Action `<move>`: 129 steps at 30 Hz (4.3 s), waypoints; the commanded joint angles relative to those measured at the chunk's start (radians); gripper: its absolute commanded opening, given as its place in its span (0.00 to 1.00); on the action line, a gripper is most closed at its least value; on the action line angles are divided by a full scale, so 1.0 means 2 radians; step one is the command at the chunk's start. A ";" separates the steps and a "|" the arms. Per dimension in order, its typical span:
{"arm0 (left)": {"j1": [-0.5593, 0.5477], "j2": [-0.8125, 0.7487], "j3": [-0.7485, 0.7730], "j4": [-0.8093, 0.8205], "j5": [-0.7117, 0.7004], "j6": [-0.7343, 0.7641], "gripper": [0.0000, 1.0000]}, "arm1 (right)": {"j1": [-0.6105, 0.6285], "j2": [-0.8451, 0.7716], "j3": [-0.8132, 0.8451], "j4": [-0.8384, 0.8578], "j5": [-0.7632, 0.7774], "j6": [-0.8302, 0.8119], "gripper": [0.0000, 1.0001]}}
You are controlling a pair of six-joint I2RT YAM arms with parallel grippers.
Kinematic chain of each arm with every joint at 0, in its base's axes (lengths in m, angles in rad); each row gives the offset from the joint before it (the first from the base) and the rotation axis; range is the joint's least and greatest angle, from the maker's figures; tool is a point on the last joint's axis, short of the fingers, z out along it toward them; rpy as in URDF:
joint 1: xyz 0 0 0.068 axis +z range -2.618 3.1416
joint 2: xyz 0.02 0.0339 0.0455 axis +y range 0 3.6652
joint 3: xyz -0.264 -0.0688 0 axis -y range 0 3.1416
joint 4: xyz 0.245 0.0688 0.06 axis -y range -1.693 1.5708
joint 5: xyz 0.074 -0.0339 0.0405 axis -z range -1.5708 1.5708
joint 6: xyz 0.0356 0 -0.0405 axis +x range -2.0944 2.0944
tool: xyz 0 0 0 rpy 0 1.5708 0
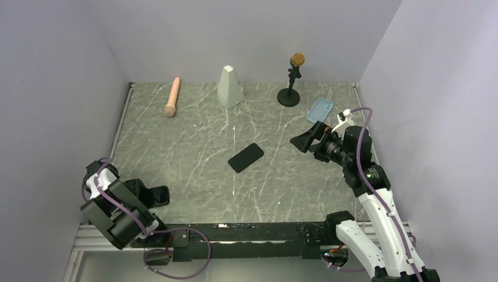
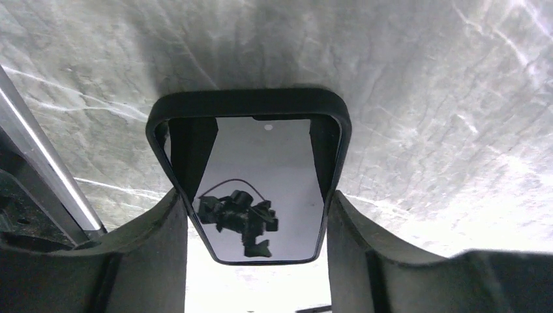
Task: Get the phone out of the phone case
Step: Pick up the phone at the center of the board.
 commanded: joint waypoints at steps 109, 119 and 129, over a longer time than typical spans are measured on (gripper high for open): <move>-0.539 -0.194 0.130 0.213 0.357 0.299 0.94 | 0.219 0.289 0.116 -0.023 -0.260 -0.270 0.00; -0.697 -0.041 0.207 0.153 0.366 0.426 0.99 | 0.269 0.305 0.129 -0.014 -0.332 -0.299 0.00; -0.708 -0.063 0.178 0.190 0.508 0.444 0.55 | 0.280 0.282 0.120 0.042 -0.350 -0.282 0.00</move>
